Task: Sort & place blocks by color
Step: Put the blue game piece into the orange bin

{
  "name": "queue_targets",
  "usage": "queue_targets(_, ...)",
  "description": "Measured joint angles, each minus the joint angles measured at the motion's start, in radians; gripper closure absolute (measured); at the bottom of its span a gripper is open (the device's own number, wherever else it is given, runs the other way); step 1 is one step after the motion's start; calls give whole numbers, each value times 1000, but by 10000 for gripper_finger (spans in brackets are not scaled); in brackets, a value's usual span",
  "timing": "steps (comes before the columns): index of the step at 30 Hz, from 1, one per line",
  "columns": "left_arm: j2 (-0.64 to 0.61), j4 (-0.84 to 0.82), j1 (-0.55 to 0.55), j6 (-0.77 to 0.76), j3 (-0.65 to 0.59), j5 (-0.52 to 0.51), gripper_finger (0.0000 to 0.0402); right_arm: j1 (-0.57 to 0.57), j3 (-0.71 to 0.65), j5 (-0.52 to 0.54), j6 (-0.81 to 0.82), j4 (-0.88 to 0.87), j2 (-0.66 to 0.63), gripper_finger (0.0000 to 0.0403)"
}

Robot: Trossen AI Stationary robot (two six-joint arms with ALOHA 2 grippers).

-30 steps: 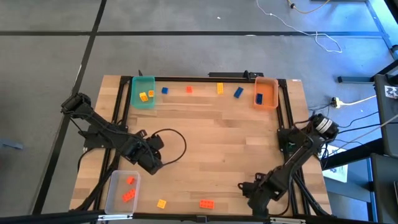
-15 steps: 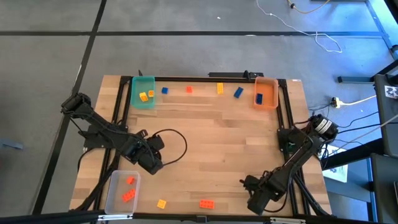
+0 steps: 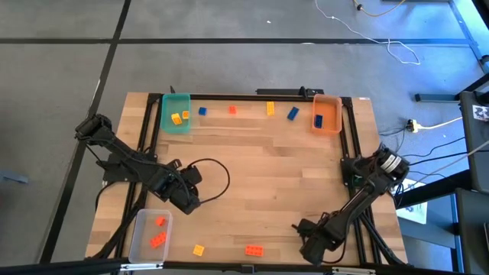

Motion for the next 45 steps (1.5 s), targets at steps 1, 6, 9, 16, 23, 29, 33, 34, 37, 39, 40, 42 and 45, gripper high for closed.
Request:
queue_targets(1, 0, 0, 0, 0, 0, 0, 232, 0, 0, 0, 0, 6, 9, 134)
queue_targets(6, 0, 0, 0, 0, 0, 0, 232, 0, 5, -2, 1, -2, 44, 134)
queue_targets(9, 0, 0, 0, 0, 0, 0, 232, -1, 6, -3, 1, -8, 55, 134)
queue_targets(16, 0, 0, 0, 0, 0, 0, 232, -24, 4, 14, 2, -36, 56, 202)
queue_targets(23, 0, 0, 0, 29, 0, 0, 232, -74, 1, -58, -6, -43, 56, 264)
queue_targets(29, 0, 0, 0, 83, 0, 0, 232, -138, -6, -2, -4, -104, 4, 264)
queue_targets(33, 0, 0, 0, 103, 0, 0, 232, -197, -5, 49, 2, -218, -71, 264)
queue_targets(34, 0, 0, 0, 103, 0, 0, 232, -212, -5, 60, 2, -258, -91, 264)
queue_targets(37, 0, 0, 0, 112, 0, -2, 232, -276, -4, 128, 4, -369, -163, 264)
queue_targets(39, 0, 0, 0, 128, 0, -21, 232, -322, -4, 177, 4, -452, -214, 264)
queue_targets(40, 0, 1, 0, 131, 0, -38, 232, -344, -4, 195, 4, -485, -241, 264)
queue_targets(42, 0, 5, 9, 144, 0, -73, 232, -396, -3, 254, 2, -541, -300, 264)
queue_targets(45, 0, 35, 39, 191, 0, -92, 232, -491, -3, 365, -1, -621, -385, 264)
